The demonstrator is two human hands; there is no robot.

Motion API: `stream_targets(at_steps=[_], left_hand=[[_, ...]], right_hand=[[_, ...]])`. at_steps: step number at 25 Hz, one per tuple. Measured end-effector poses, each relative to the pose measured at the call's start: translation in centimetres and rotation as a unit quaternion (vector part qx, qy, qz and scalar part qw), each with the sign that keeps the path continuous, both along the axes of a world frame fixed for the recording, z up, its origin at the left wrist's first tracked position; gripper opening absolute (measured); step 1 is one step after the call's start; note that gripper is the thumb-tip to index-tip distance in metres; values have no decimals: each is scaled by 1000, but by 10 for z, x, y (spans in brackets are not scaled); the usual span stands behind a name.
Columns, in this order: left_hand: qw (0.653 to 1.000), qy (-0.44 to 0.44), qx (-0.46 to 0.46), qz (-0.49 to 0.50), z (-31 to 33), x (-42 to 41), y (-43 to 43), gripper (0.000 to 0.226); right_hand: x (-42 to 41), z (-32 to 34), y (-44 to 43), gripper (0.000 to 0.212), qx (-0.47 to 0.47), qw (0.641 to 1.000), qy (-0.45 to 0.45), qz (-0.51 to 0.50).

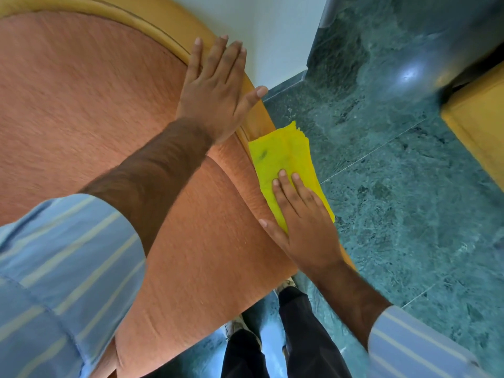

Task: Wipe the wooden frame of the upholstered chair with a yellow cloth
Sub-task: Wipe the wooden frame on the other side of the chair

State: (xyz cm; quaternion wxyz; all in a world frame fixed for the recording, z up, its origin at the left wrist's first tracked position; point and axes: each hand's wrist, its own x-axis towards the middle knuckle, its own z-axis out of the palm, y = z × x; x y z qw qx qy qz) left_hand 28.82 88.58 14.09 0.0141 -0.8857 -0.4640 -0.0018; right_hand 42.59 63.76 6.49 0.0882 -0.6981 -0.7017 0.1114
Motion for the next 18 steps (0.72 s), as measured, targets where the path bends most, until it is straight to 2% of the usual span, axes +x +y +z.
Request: stream_targets(at_steps=[1,3,5,7,8,10,13,15,18], left_hand=[[999,-34,-14,15,4,2,-4,83],[983,-169,-38,53,6,1,-28,76],[945,-305,-62,98,5,-4,-67,66],[911,-348,-144,170,0,-3,-102,56],[894,-349,-192,206,-4,0,-114,53],[851,-374,-260,260,-12,9,-126,43],[768,-458,-305,328,-17,16,-127,19],[711,-502,-324,372,-16,7,-124,19],[577,-620,-343,406,-9,-30,-126,22]], right_hand=[[1,3,0,75,2,1000,29,8],[12,9,-2,78,12,994,108,-26],[36,16,-11,85,-31,962,208,-174],[59,26,-15,95,-142,892,297,-309],[67,27,-16,93,-193,867,329,-322],[78,24,-14,70,-218,849,367,-312],[78,35,-7,37,-160,863,369,-305],[73,48,1,17,-129,857,402,-294],[50,67,24,8,-119,818,499,-261]])
